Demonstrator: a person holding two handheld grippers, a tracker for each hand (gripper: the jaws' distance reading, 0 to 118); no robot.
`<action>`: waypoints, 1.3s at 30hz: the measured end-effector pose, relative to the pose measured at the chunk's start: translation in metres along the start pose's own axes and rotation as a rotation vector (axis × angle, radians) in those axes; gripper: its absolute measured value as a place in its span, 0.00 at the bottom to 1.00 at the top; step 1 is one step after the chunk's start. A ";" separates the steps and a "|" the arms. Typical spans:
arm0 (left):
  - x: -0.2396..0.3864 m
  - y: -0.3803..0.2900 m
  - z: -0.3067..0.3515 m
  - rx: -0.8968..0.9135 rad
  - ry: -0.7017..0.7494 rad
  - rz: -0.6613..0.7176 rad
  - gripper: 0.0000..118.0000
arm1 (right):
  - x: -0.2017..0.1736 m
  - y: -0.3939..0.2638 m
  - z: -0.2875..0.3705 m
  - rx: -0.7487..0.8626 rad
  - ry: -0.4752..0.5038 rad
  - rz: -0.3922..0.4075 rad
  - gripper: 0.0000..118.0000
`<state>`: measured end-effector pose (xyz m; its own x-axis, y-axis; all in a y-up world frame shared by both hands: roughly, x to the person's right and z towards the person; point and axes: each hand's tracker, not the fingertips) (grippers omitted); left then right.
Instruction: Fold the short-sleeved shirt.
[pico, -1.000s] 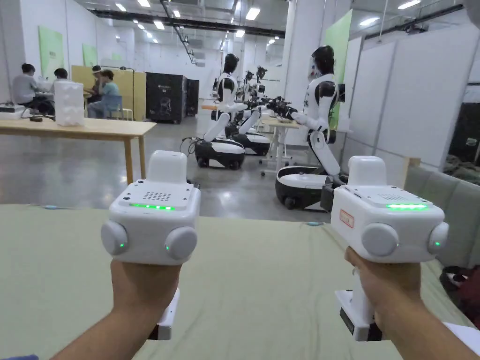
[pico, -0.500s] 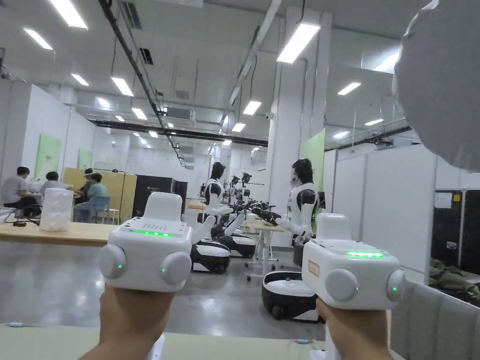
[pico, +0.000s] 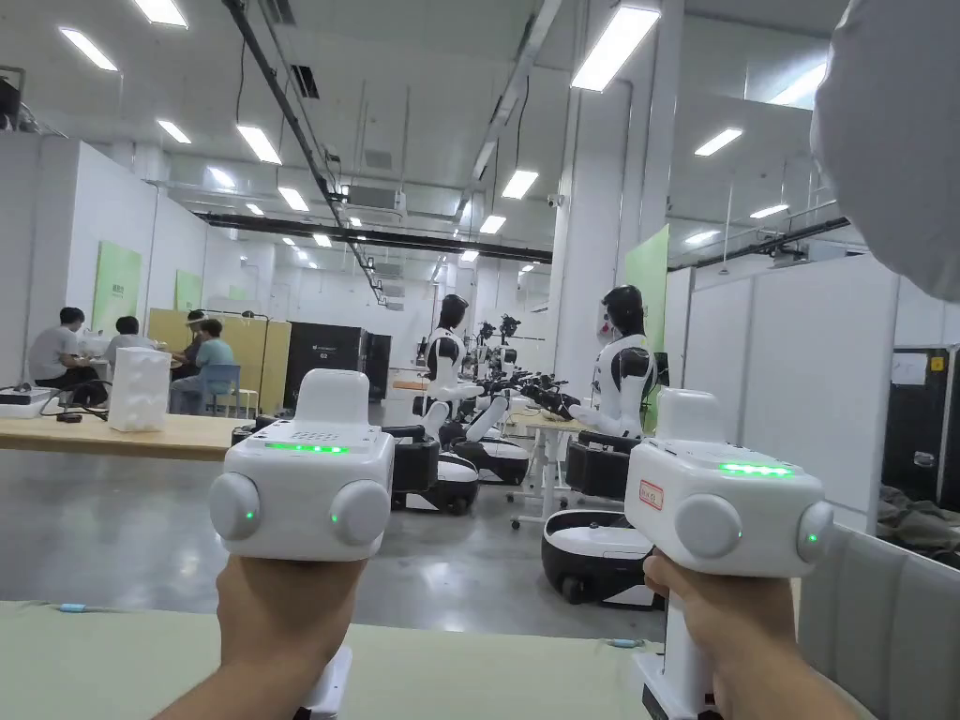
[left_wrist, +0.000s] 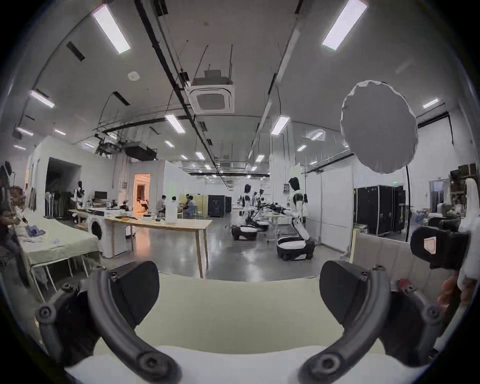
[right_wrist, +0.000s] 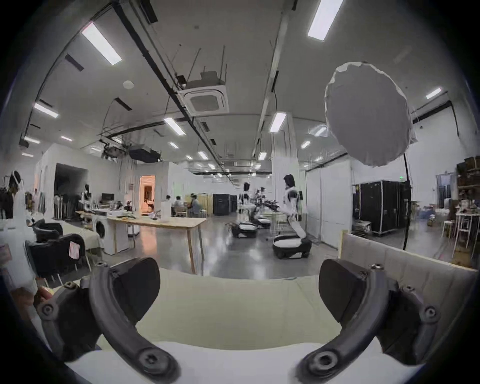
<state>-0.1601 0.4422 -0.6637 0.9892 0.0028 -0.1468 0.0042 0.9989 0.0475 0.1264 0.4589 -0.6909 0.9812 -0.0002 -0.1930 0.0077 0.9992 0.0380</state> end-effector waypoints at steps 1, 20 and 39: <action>0.001 -0.001 0.003 0.006 -0.004 -0.013 1.00 | -0.005 0.000 0.005 -0.011 0.074 -0.007 1.00; 0.009 -0.001 0.002 0.031 -0.002 -0.015 1.00 | -0.005 -0.001 0.025 0.103 0.024 0.040 1.00; 0.013 0.006 0.014 0.051 -0.006 -0.019 1.00 | -0.011 -0.006 0.022 -0.016 -0.100 -0.013 1.00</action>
<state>-0.1454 0.4478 -0.6514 0.9896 -0.0168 -0.1426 0.0306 0.9950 0.0947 0.1194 0.4524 -0.6671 0.9954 -0.0161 -0.0949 0.0181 0.9996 0.0201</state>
